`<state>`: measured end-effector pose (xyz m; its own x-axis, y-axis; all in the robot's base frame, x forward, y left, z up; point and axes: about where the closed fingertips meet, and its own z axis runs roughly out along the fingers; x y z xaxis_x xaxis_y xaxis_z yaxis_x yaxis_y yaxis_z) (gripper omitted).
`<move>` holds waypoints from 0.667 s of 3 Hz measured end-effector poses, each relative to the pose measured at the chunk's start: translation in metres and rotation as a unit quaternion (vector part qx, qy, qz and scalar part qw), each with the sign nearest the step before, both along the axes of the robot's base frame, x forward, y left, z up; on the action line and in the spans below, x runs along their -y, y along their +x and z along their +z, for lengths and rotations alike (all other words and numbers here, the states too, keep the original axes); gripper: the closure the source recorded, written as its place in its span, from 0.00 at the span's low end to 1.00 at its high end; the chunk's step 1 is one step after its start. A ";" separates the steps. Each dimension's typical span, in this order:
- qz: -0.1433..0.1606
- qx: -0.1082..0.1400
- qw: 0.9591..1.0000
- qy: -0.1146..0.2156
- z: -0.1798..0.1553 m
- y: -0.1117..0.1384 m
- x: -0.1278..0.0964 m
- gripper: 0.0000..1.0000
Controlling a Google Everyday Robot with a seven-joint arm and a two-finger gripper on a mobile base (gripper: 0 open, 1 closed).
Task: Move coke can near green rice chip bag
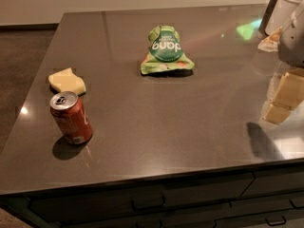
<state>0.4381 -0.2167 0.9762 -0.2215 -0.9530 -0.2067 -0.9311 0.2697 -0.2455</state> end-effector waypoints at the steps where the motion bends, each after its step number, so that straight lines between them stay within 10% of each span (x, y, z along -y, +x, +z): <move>1: 0.000 0.000 1.000 0.000 0.000 0.000 0.000 0.00; 2: 0.001 -0.004 1.000 0.019 0.000 0.001 -0.004 0.00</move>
Offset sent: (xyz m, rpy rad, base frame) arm 0.0025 0.0087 -0.0047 0.0903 0.0467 0.0068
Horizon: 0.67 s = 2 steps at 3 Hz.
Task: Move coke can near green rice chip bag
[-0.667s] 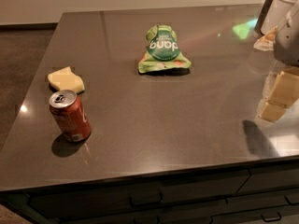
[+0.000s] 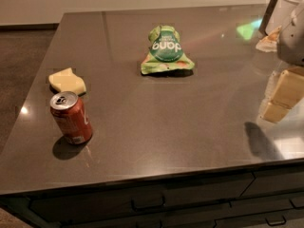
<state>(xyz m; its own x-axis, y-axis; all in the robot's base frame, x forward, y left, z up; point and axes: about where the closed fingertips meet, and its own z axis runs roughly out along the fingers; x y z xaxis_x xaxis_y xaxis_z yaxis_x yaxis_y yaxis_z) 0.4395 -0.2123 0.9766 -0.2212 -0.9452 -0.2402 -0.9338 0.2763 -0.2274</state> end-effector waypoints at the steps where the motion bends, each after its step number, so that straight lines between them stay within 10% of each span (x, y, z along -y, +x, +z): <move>1: 0.016 -0.009 0.999 0.047 -0.004 0.011 -0.026 0.00; 2: 0.036 -0.011 0.994 0.107 -0.007 0.021 -0.062 0.00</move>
Offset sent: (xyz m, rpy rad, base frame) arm 0.0335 0.1086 -0.0056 0.3832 0.0242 0.1276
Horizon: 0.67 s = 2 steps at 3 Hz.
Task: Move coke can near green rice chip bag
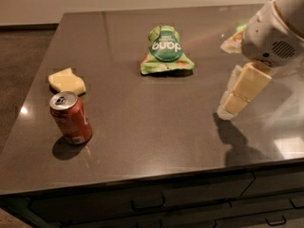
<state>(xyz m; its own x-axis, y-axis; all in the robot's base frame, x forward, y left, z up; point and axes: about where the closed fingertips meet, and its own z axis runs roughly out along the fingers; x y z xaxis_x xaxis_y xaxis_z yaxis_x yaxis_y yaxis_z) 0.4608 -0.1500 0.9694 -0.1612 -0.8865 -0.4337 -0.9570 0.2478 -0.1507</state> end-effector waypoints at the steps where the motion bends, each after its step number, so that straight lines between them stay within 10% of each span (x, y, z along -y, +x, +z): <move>1: 0.021 0.008 0.998 0.058 -0.001 0.002 -0.047 0.00; 2: 0.041 0.025 0.993 0.104 -0.005 0.001 -0.100 0.00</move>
Offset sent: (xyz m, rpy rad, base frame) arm 0.0033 0.1684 -0.0144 0.3302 -0.0945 0.1270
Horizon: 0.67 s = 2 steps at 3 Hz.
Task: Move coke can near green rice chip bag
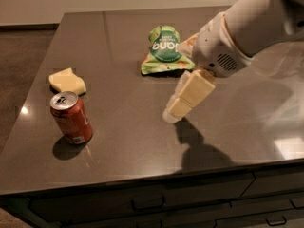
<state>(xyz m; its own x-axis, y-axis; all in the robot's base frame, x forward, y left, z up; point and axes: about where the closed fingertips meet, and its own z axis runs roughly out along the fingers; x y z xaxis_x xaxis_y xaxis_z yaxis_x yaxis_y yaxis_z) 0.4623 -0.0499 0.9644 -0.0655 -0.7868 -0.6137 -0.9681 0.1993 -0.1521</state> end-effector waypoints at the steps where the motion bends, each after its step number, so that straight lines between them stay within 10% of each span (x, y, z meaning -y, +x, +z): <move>1: 0.017 0.010 0.999 0.034 -0.012 0.001 -0.053 0.00; 2: 0.038 0.009 0.997 0.061 -0.024 0.000 -0.098 0.00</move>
Offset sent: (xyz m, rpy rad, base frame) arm 0.0019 0.1479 -0.0419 0.1900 -0.0061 0.1199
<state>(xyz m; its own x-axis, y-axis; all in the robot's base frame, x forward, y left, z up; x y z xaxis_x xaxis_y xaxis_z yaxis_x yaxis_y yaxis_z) 0.4626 0.0480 0.9400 0.0026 -0.7079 -0.7063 -0.9784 0.1441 -0.1481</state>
